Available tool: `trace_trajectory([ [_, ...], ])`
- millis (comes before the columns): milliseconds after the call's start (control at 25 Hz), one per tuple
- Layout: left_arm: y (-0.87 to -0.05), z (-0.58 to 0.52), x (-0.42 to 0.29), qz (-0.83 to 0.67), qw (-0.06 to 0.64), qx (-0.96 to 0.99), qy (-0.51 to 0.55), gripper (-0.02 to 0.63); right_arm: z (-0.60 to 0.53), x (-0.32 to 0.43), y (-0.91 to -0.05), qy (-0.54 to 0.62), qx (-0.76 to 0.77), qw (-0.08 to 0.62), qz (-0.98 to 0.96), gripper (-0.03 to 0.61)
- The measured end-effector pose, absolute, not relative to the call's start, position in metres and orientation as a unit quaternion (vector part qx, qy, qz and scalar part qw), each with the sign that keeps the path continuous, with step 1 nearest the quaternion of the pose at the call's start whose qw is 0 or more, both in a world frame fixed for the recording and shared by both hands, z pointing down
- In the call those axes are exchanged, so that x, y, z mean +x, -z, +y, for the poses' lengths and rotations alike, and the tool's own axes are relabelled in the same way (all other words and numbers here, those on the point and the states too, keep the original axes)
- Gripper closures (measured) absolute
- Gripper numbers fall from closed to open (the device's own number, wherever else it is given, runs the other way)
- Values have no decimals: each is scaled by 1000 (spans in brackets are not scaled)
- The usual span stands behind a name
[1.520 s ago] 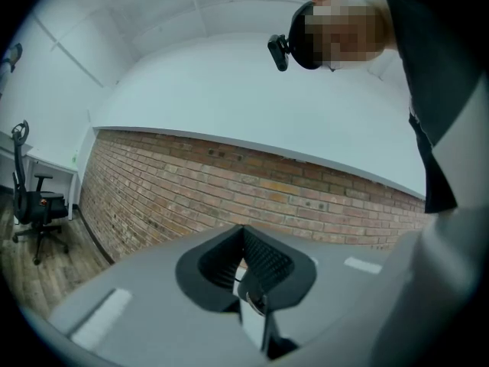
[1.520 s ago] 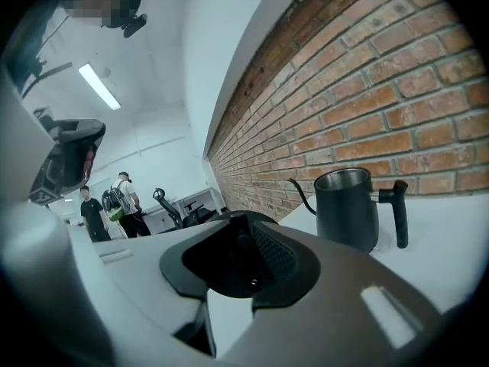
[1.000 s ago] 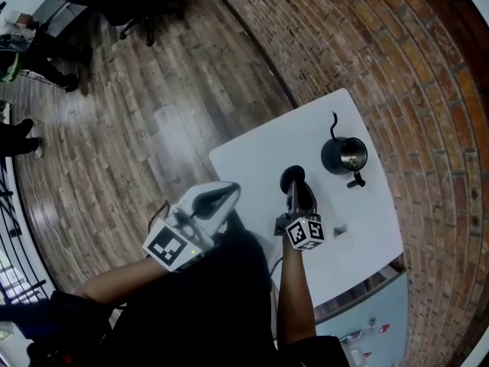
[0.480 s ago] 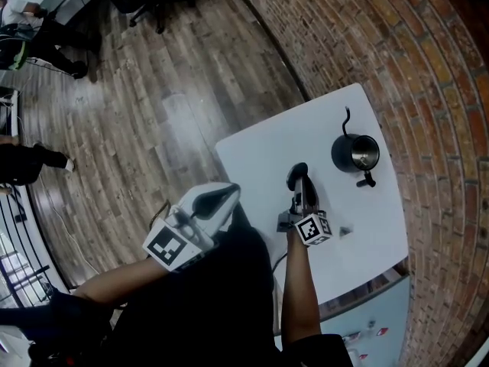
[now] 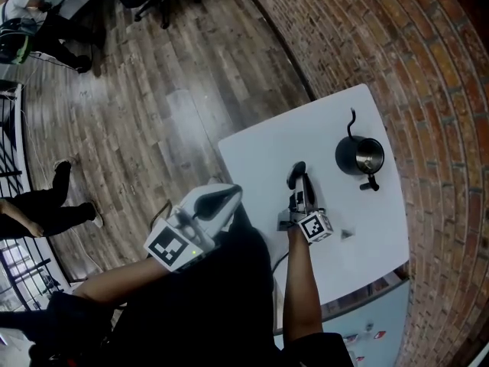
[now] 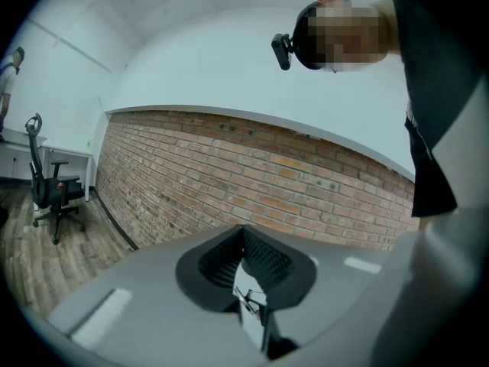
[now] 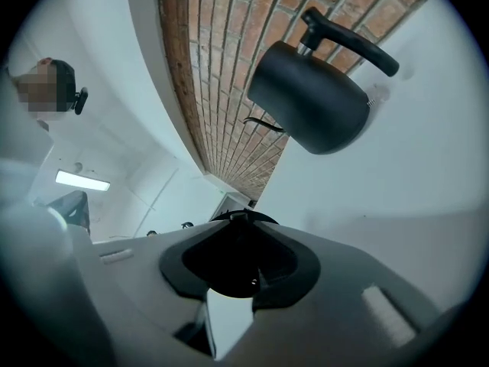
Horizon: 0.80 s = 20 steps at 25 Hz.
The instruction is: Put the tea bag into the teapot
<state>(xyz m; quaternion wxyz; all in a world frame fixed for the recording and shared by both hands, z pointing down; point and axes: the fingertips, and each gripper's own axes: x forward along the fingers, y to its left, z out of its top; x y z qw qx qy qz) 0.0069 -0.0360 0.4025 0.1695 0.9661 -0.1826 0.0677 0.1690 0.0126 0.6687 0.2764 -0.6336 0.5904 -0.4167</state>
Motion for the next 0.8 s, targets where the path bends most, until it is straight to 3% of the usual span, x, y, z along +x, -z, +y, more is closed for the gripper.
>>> trace_trajectory([
  [800,-405,-34,16,-172,156,969,-80,615,12,178,-691,496,-563,450,485,486],
])
